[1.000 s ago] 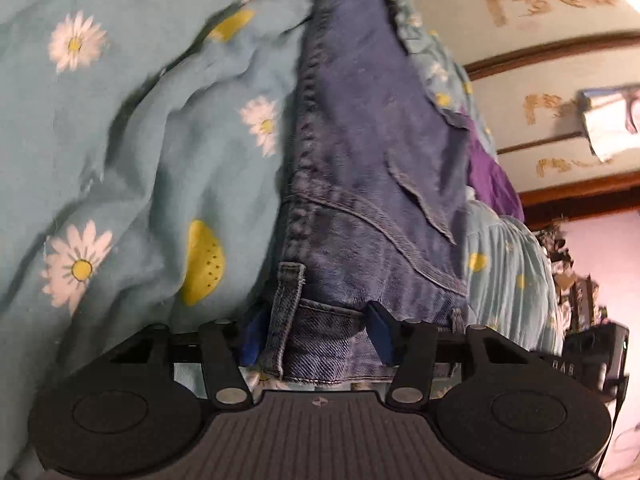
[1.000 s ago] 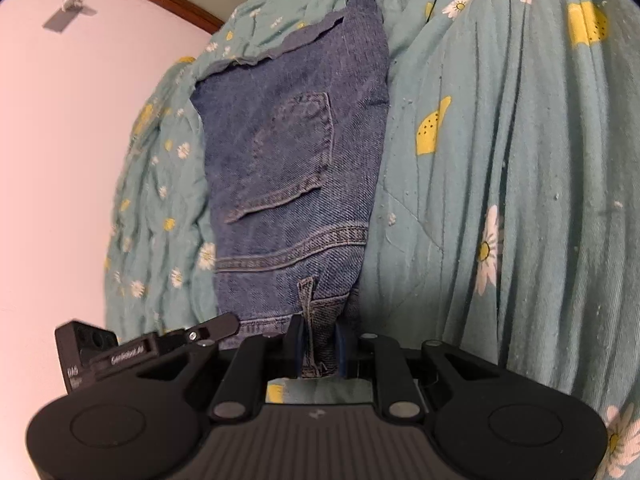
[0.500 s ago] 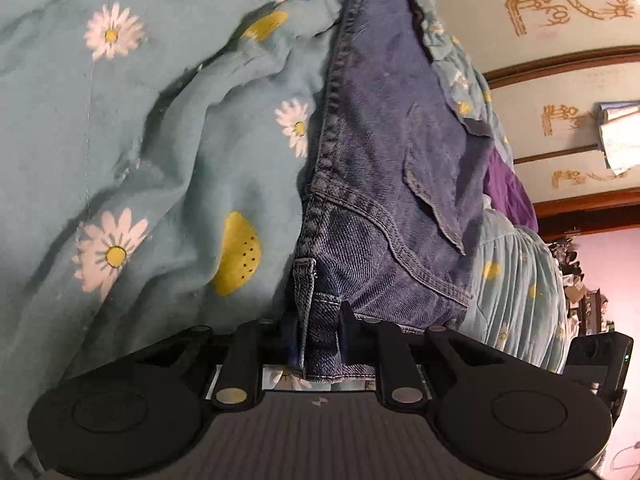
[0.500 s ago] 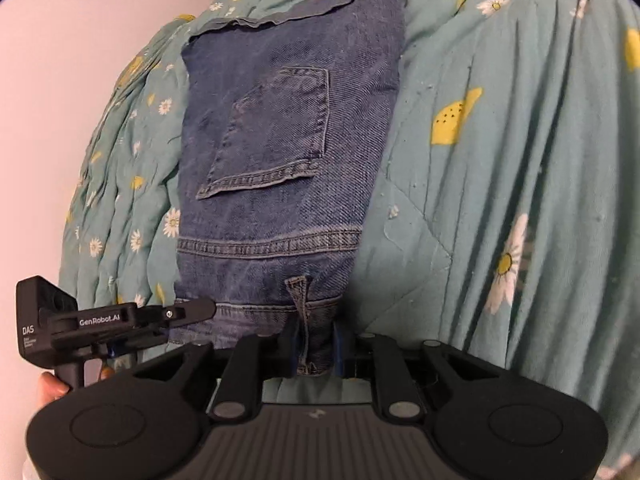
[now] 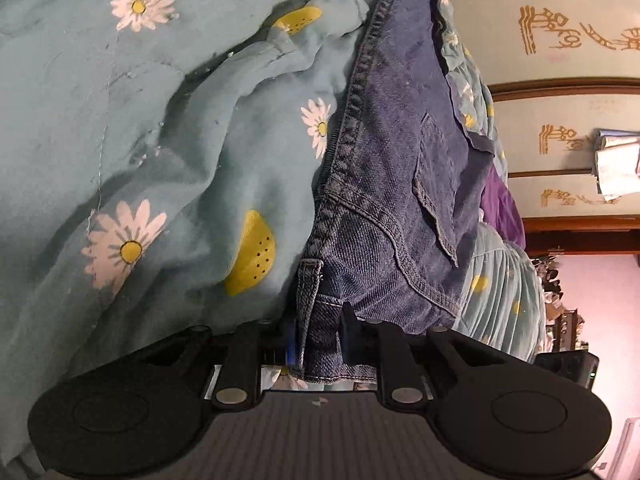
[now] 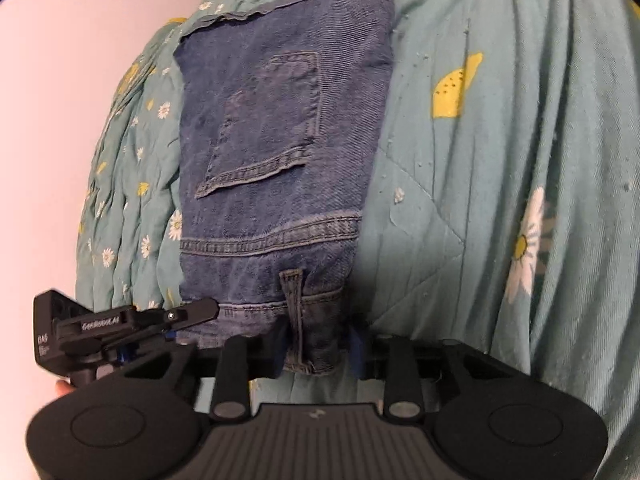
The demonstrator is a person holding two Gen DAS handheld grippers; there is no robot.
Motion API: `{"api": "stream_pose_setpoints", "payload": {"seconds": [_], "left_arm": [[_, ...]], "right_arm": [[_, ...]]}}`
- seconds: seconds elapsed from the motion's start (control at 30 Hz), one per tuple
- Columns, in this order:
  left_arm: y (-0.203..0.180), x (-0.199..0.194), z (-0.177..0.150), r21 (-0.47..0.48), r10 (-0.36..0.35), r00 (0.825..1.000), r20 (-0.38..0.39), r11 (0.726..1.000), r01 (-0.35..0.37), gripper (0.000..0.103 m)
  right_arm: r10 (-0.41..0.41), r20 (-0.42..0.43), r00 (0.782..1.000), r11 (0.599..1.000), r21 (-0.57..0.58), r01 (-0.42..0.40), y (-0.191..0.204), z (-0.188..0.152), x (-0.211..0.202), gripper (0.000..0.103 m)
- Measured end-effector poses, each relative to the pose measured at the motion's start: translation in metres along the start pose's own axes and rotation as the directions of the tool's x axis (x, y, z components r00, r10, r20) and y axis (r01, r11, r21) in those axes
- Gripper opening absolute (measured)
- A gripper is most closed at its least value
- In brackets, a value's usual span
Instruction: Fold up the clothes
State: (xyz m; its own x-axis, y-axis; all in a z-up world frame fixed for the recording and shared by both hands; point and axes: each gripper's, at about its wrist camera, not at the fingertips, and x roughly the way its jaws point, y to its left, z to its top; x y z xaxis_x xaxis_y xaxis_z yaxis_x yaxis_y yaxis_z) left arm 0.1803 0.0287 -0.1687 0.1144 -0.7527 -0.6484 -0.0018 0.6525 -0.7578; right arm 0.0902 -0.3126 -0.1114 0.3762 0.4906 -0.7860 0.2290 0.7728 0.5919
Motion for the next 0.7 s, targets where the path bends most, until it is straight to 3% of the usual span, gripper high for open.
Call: {"api": "stream_pose_setpoints", "payload": {"seconds": [0.17,0.23,0.33,0.43,0.47,0.53,0.63,0.67,0.7], "left_arm": [[-0.026,-0.039,-0.014,0.131,0.029,0.998,0.053,0.991,-0.036,0.016],[-0.023,-0.041,-0.016,0.143,0.054,0.998,0.039,0.988,-0.059,0.018],[-0.004,-0.024,-0.013,0.102,0.131,0.991,-0.019,0.987,-0.128,0.022],[0.004,-0.018,-0.008,0.070,0.132,0.990,-0.041,0.989,-0.129,0.023],[0.002,-0.019,-0.008,0.098,0.146,0.989,-0.035,0.985,-0.142,0.025],[-0.002,-0.019,-0.010,0.137,0.167,0.986,-0.027,0.977,-0.162,0.026],[-0.008,-0.020,-0.010,0.186,0.189,0.982,-0.016,0.965,-0.183,0.026],[-0.011,-0.020,-0.010,0.204,0.198,0.980,-0.011,0.960,-0.192,0.026],[-0.014,-0.019,-0.012,0.230,0.213,0.977,-0.003,0.951,-0.207,0.027]], "right_arm": [[0.111,0.018,0.994,0.993,-0.050,-0.110,0.019,-0.017,-0.028,0.014],[0.091,-0.013,0.996,0.994,-0.059,-0.091,0.019,-0.019,-0.021,0.016],[-0.003,-0.098,0.995,0.999,-0.032,0.000,0.012,-0.018,0.002,0.026],[0.018,-0.105,0.994,1.000,0.005,-0.017,0.004,-0.011,-0.005,0.026],[0.021,-0.064,0.998,1.000,-0.009,-0.022,0.005,-0.010,-0.018,0.026],[-0.032,0.121,0.992,0.996,-0.084,0.043,0.009,-0.007,-0.060,0.026],[-0.100,0.314,0.944,0.982,-0.121,0.144,0.016,0.001,-0.081,0.024],[-0.101,0.374,0.922,0.975,-0.145,0.166,0.023,0.013,-0.084,0.015],[-0.090,0.375,0.923,0.976,-0.149,0.156,0.025,0.018,-0.082,0.010]]}}
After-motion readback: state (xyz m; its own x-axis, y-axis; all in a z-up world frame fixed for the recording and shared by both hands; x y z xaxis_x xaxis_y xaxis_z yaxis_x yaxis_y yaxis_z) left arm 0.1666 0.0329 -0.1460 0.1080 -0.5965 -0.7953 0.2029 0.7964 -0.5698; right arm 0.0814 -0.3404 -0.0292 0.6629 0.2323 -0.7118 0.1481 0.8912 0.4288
